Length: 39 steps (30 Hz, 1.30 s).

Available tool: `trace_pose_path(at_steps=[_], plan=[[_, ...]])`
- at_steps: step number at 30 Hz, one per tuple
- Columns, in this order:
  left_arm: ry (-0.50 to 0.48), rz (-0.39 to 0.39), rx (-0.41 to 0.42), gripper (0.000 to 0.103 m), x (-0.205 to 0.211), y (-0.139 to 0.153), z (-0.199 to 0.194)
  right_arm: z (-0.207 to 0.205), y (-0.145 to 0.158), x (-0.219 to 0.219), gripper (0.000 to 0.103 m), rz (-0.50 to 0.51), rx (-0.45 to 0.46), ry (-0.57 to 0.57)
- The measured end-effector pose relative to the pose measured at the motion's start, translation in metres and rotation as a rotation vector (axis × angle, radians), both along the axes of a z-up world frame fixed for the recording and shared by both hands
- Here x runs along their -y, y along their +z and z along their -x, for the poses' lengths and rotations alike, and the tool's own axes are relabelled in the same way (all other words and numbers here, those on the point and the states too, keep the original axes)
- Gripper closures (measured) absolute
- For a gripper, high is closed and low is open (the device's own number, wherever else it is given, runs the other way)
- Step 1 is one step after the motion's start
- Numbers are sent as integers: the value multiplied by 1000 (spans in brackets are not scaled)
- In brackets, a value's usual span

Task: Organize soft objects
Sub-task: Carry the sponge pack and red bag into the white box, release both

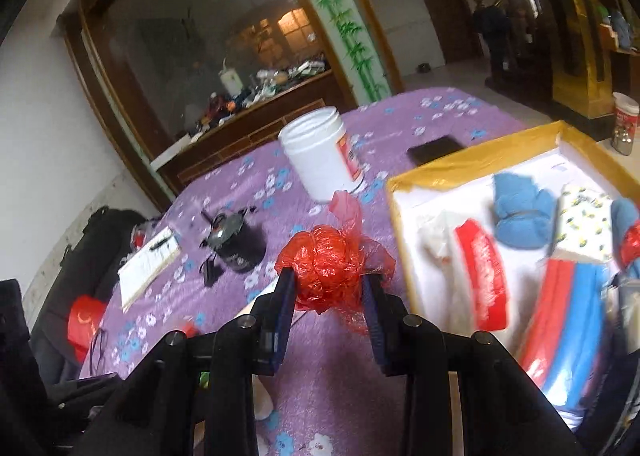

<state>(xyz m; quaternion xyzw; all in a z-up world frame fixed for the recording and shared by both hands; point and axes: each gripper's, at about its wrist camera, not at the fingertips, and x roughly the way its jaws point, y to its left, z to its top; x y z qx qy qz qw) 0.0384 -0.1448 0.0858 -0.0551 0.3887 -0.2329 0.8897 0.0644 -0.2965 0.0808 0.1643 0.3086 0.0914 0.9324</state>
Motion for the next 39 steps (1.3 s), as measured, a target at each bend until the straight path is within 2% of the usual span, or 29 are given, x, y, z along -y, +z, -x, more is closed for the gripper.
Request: trace_pose_path(at_steps=[7, 14, 18, 19, 23, 27, 32, 39], plan=[[-28, -5, 13, 88, 23, -11, -2, 6, 21, 33, 69, -4, 37, -101], [-55, -4, -2, 88, 32, -15, -1, 3, 27, 54, 69, -41, 15, -116], [-73, 6, -8, 88, 40, -3, -3, -1, 35, 73, 69, -64, -4, -89], [-77, 6, 0, 88, 43, 2, -4, 0, 37, 85, 69, -99, 1, -97], [-103, 31, 22, 88, 65, 23, -13, -1, 37, 123, 69, -133, -12, -181], [-131, 74, 26, 88, 95, 41, -33, -5, 26, 163, 69, -237, -54, -248], [-169, 105, -59, 88, 130, 24, -51, -5, 23, 177, 69, -212, -67, -307], [-149, 55, -131, 88, 150, -11, -62, -19, 3, 182, 69, -205, -150, -338]])
